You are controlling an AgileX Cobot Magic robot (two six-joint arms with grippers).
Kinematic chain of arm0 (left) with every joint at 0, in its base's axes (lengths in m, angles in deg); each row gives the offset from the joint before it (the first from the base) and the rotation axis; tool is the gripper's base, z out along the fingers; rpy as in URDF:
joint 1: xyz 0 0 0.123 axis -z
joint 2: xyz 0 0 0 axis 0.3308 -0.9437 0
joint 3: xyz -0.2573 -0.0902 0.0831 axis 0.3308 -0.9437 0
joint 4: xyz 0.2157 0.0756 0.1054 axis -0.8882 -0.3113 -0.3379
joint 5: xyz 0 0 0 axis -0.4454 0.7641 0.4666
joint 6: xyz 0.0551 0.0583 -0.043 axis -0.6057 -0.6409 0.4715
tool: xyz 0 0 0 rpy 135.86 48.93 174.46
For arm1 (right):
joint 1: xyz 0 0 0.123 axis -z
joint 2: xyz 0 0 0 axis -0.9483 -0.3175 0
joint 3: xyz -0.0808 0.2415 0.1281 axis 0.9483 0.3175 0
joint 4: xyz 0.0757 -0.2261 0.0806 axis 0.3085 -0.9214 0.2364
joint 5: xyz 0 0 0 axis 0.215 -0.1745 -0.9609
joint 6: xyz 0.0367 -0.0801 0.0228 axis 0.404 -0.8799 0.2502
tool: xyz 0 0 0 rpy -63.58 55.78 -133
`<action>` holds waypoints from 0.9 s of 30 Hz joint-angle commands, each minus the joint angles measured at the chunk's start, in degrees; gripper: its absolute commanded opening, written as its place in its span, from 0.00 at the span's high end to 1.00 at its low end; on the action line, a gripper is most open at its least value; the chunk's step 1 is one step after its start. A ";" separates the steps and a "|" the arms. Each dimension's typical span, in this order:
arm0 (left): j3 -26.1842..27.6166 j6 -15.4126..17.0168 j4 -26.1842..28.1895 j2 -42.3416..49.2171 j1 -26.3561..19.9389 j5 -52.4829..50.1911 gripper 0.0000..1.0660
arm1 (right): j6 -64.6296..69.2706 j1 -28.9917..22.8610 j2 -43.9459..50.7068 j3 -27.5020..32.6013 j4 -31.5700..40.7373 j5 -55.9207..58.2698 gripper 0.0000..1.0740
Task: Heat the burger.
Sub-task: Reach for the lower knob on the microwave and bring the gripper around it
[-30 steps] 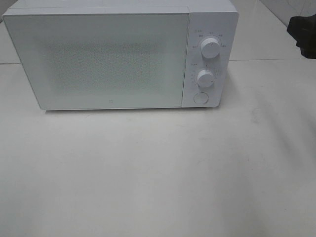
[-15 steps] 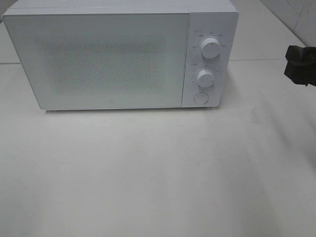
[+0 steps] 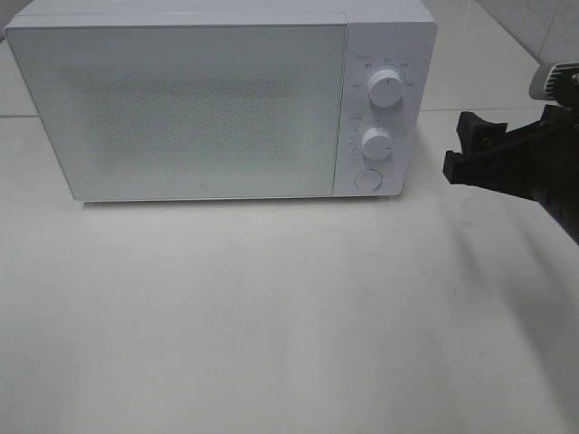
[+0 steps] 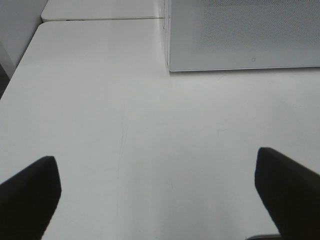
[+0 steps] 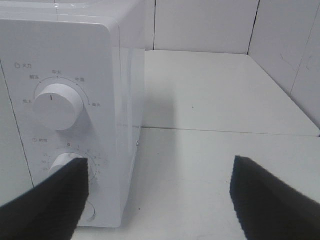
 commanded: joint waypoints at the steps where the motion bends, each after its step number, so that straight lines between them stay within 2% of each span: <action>1: -0.17 0.52 0.11 1.32 0.23 -0.92 0.08 | -1.43 -3.50 -2.12 -0.06 4.01 -5.44 0.29; 2: -0.17 0.52 0.11 1.32 0.23 -0.92 0.08 | -1.43 -6.53 -3.72 -0.06 7.33 -8.77 0.29; 4: -0.17 0.52 0.11 1.32 0.23 -0.92 0.08 | -1.43 -8.25 -4.64 -0.06 9.11 -10.37 0.29; 6: -0.17 0.52 0.11 1.32 0.23 -0.92 0.08 | -1.78 -12.49 -7.10 -0.80 14.32 -13.52 0.29; 13: -0.17 0.52 0.11 1.32 0.23 -0.92 0.08 | -7.05 -18.68 -12.15 -6.02 22.69 -15.07 0.29; 20: -0.17 0.52 0.11 1.32 0.23 -0.92 0.08 | -7.39 -21.37 -17.82 -11.69 25.38 -17.88 0.29; 27: -0.17 0.52 0.11 1.32 0.23 -0.92 0.08 | -7.33 -21.37 -20.68 -15.36 25.61 -17.88 0.29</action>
